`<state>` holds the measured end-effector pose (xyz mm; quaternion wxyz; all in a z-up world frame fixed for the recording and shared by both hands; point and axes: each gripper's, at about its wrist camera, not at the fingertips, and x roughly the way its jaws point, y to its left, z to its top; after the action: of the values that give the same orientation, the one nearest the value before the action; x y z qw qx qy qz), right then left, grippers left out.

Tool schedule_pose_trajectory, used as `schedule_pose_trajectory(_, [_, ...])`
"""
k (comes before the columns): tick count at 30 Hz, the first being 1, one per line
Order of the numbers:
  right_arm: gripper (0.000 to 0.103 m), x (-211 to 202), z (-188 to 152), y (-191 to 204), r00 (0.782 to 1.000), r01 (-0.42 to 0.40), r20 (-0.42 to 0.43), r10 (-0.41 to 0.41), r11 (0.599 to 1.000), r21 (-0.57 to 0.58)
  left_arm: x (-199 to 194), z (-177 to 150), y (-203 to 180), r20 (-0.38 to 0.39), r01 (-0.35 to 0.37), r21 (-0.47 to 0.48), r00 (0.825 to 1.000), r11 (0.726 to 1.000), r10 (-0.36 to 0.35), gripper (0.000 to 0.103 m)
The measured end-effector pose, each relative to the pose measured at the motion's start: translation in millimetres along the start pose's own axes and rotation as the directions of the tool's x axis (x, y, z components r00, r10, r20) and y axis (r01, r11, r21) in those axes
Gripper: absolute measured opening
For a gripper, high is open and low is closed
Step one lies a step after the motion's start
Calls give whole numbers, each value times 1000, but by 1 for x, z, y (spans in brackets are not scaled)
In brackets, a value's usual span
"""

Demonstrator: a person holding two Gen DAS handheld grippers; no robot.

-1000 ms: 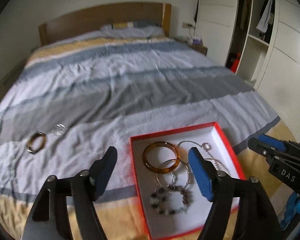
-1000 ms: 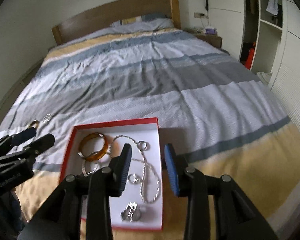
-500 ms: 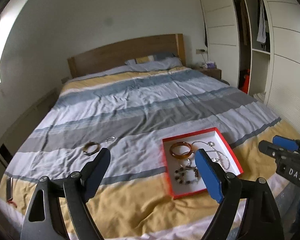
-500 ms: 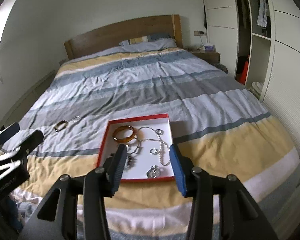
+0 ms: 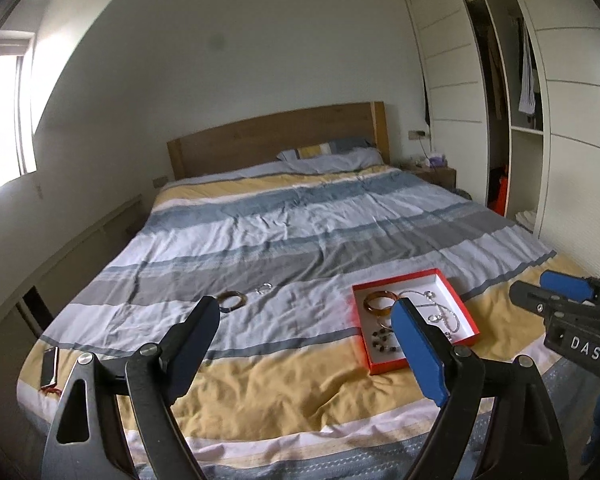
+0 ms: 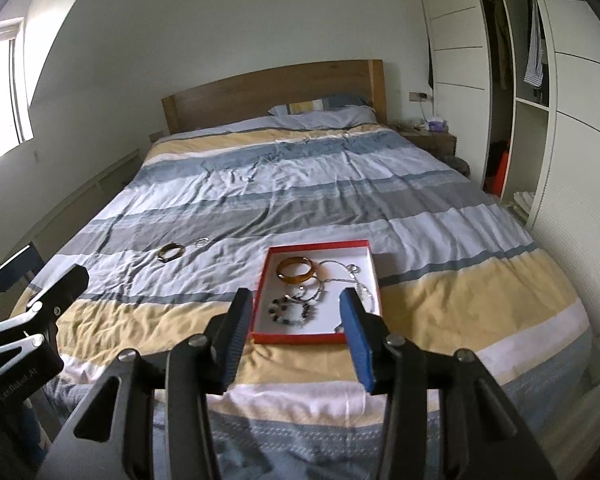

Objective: Organize jewelry
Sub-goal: 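Withdraw both tools and move toward the dark bangle and ring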

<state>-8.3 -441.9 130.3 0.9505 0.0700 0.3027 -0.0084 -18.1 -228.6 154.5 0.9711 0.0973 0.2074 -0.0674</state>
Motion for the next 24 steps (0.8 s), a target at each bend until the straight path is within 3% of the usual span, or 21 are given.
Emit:
schedule_pose_trajectory(11, [44,-38,-8,29,999,-10,37,11,999,-41,-42,-3,24,63,-51,-48,997,998,54,90])
schedule_pose_trajectory(24, [45,-49,-9,47,998,-13,57,17,998,-67,-48,-11,39,91,-80,-71,992,994,87,91])
